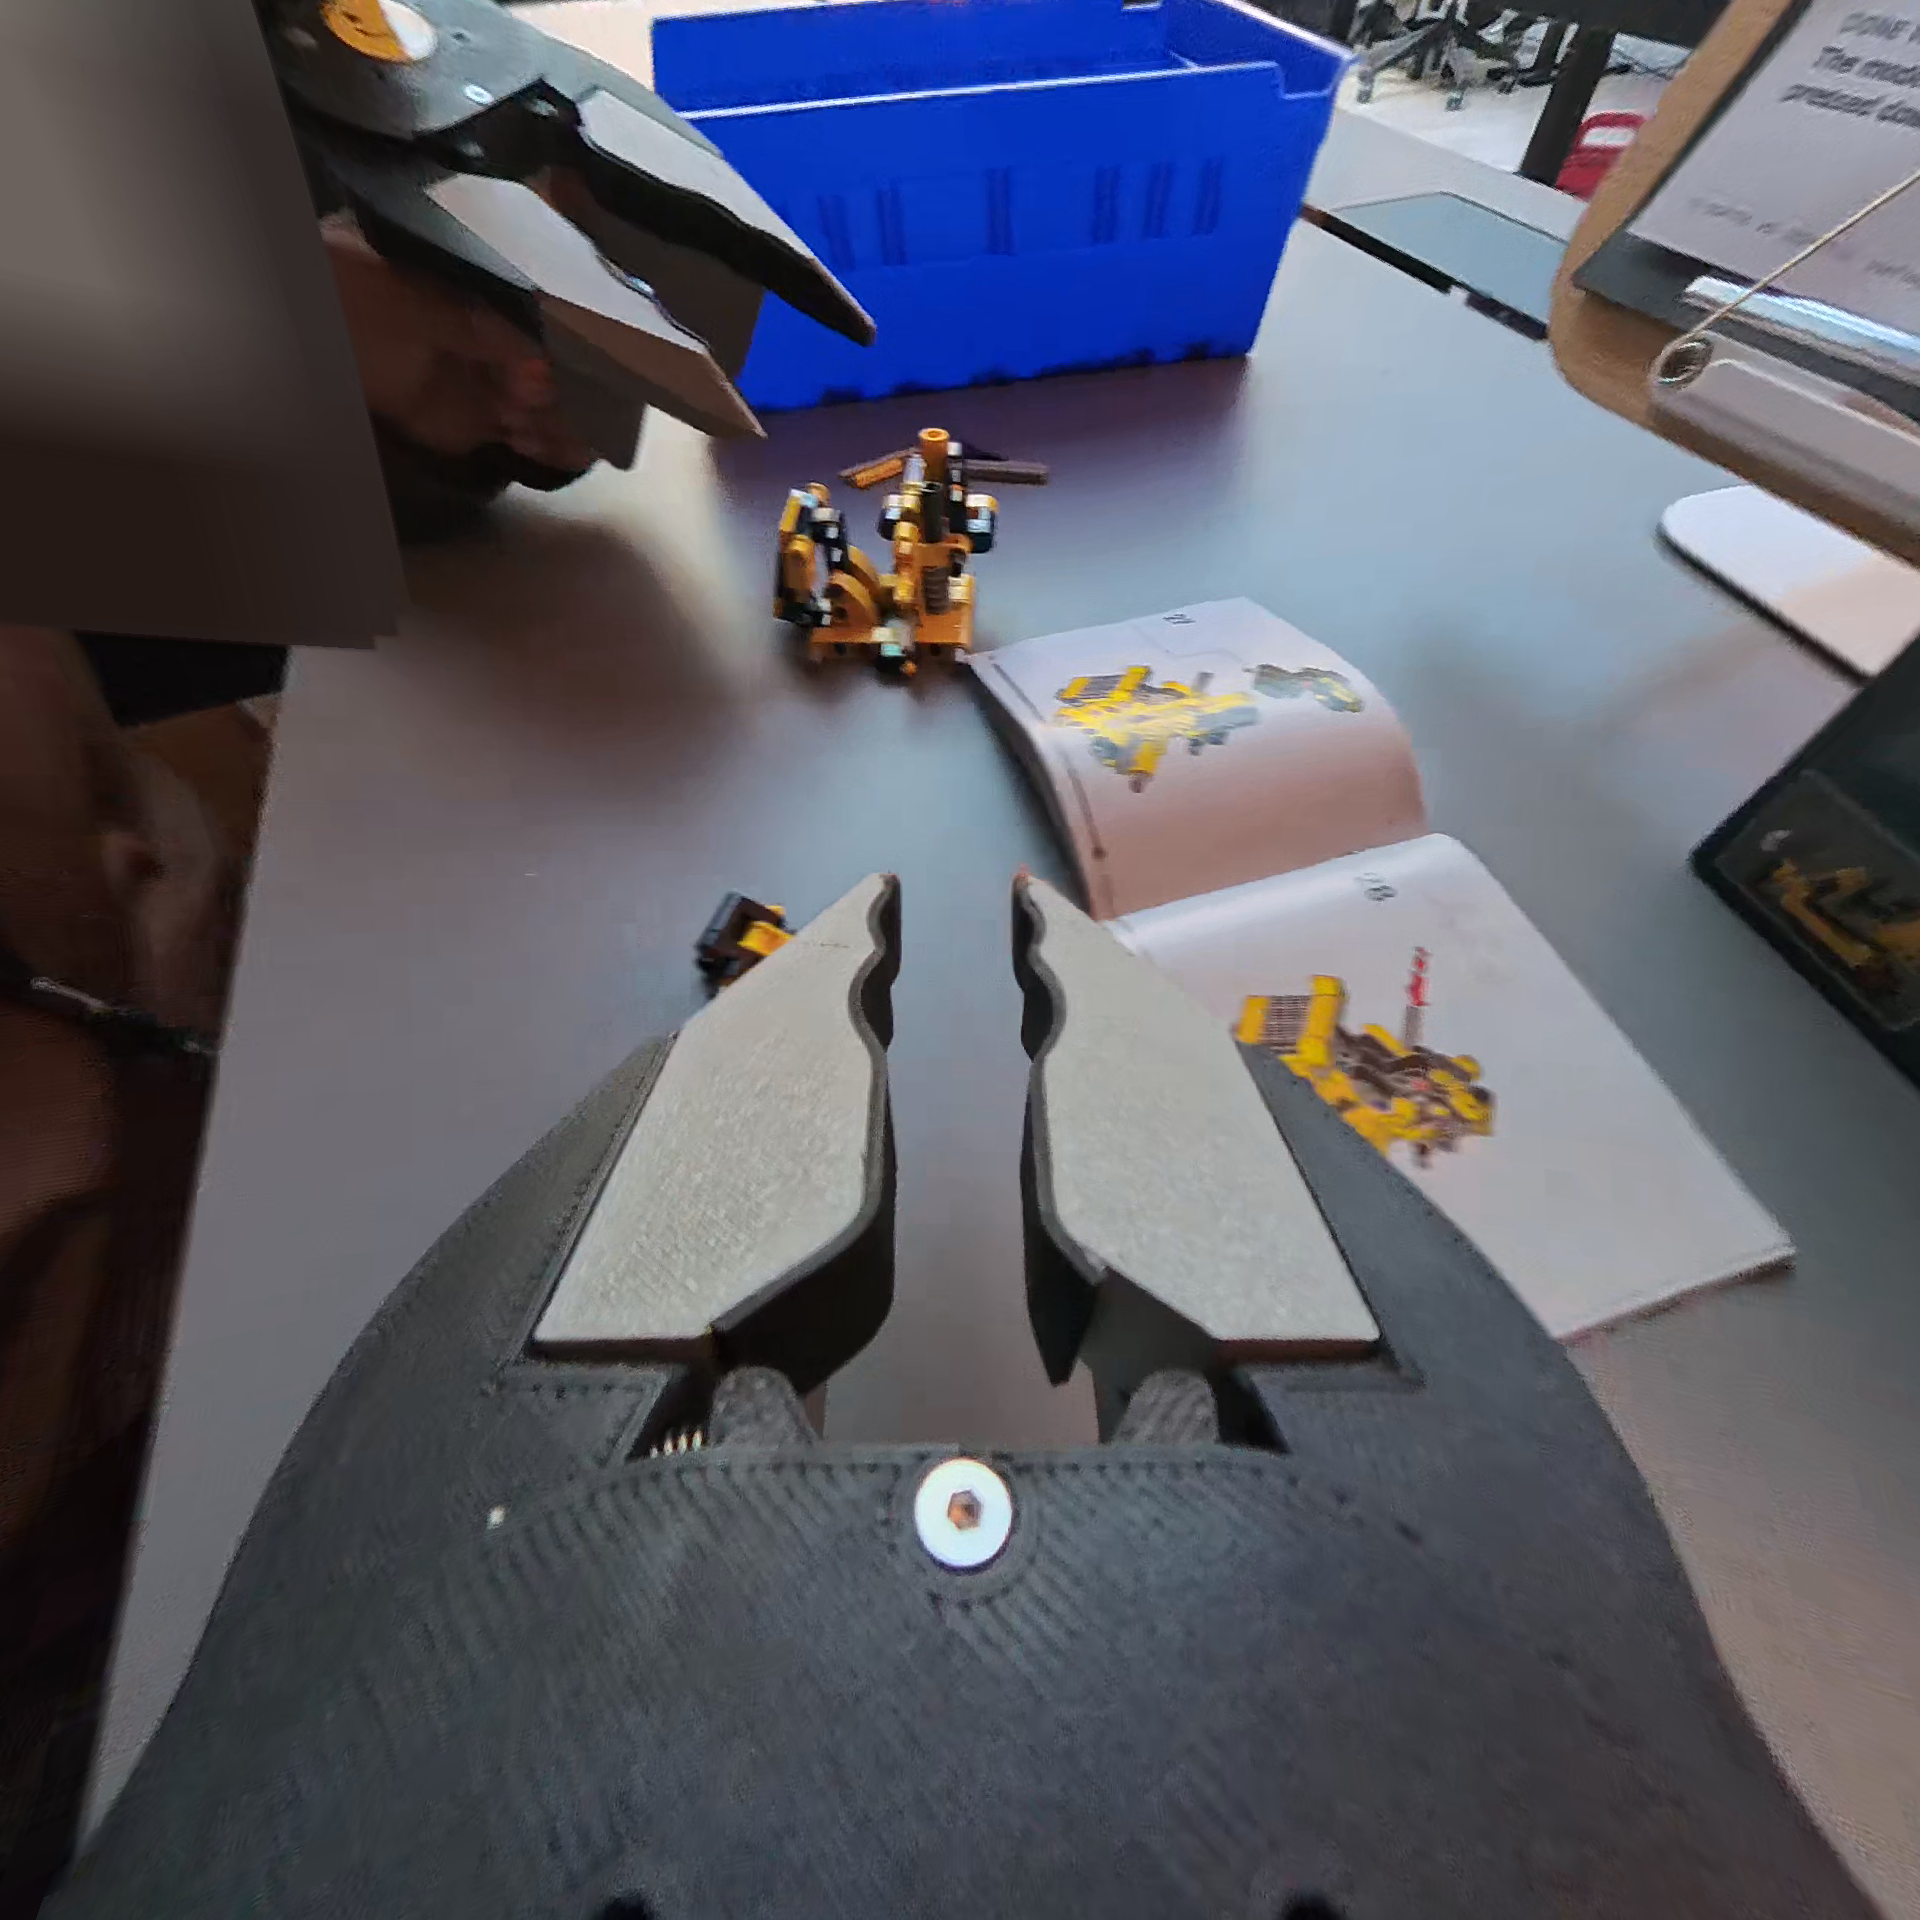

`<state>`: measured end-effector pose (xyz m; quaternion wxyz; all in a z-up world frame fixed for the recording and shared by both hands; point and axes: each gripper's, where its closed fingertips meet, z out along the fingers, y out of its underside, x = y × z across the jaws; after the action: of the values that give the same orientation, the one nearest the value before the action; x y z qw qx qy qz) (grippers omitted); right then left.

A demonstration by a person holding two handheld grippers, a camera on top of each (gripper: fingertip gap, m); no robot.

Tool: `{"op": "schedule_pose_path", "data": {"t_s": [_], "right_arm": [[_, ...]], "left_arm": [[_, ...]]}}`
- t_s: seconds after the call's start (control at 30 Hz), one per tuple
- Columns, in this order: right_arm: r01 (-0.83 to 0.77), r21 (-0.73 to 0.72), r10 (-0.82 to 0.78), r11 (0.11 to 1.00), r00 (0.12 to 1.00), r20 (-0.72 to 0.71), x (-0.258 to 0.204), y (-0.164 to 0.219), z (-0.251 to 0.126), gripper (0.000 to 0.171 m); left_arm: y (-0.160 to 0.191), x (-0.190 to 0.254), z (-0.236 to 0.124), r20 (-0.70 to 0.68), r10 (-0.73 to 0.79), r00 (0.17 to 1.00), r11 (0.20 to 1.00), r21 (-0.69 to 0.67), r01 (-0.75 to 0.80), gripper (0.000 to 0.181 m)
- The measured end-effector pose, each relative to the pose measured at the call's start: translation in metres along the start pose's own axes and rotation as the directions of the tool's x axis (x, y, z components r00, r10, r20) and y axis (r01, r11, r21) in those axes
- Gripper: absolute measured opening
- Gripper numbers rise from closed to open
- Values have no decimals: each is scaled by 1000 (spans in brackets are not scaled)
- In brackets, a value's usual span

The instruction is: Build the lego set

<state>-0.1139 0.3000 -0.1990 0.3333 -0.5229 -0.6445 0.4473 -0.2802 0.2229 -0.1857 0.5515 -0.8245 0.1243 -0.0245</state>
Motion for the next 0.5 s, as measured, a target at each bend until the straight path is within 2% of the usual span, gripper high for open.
{"op": "schedule_pose_path", "data": {"t_s": [0.13,0.27,0.5], "right_arm": [[-49,-27,48,998,998,-40,-32,4,4,20],[-112,-126,104,986,992,-72,-53,17,17,33],[-107,-300,54,948,982,-181,-48,39,34,38]], "left_arm": [[18,0,-5,-19,7,1000,999,-50,-8,57],[21,-1,-13,-16,6,1000,999,-31,-6,55],[19,-1,-19,-17,-6,1000,1000,-3,6,54]]}}
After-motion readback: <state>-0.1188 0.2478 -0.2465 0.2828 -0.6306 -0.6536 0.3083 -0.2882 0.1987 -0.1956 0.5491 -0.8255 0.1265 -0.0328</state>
